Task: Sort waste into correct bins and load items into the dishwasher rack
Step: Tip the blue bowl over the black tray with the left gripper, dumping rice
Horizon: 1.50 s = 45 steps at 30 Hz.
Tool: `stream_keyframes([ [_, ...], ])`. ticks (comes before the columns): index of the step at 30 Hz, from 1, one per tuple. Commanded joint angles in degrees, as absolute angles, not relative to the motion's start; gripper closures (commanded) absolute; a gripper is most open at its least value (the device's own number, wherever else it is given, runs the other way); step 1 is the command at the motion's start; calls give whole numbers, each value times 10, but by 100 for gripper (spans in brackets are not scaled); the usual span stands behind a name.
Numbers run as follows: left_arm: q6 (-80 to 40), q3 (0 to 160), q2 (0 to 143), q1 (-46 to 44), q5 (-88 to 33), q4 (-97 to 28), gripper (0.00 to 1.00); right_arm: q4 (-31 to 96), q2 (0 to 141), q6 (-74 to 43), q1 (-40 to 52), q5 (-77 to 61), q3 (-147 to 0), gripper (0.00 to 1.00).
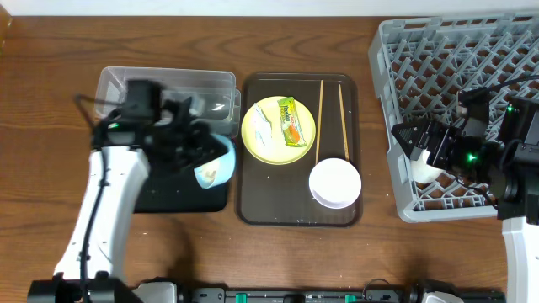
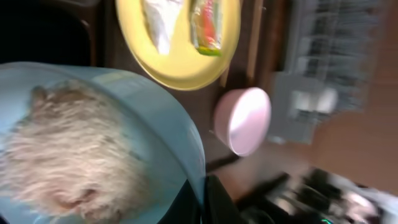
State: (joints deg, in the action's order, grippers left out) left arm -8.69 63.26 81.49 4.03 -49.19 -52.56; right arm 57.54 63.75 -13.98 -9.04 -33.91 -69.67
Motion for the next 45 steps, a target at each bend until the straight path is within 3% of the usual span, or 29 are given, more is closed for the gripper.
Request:
stream_keyframes([
  [1,64,575,814,118,-703,-528,94,574,637,-132,-82,-339,-703,4],
  [5,132,512,816,187,-815,-505,93,574,637,-132,-82,-339,-703,4],
  [10,135,461,817,235,-901,-444,94,575,637,-132,-82,-339,-703,4],
  [19,135,458,817,242,-893,-428,94,576,637,-132,-82,-339,-703,4],
  [23,103,457,817,243,-815,-429,94,577,637,-132,-82,-339,-703,4],
  [25,120,456,817,242,-855,-440,94,577,637,-132,-82,-339,-703,4],
  [28,74,456,821,246,-783,-410,94,576,637,-132,-82,-339,-703,4],
  [33,50,455,826,249,-815,-402,94,576,637,-132,-82,-339,-703,4],
  [35,81,453,826,247,-902,-402,94,577,637,-132,-82,-339,-703,4],
  [39,28,452,831,247,-744,-402,94,579,637,-132,-82,-339,-703,4],
  [42,110,447,831,246,-859,-408,94,580,637,-132,-82,-339,-703,4],
  [45,40,446,831,250,-804,-396,94,578,637,-132,-82,-339,-703,3],
])
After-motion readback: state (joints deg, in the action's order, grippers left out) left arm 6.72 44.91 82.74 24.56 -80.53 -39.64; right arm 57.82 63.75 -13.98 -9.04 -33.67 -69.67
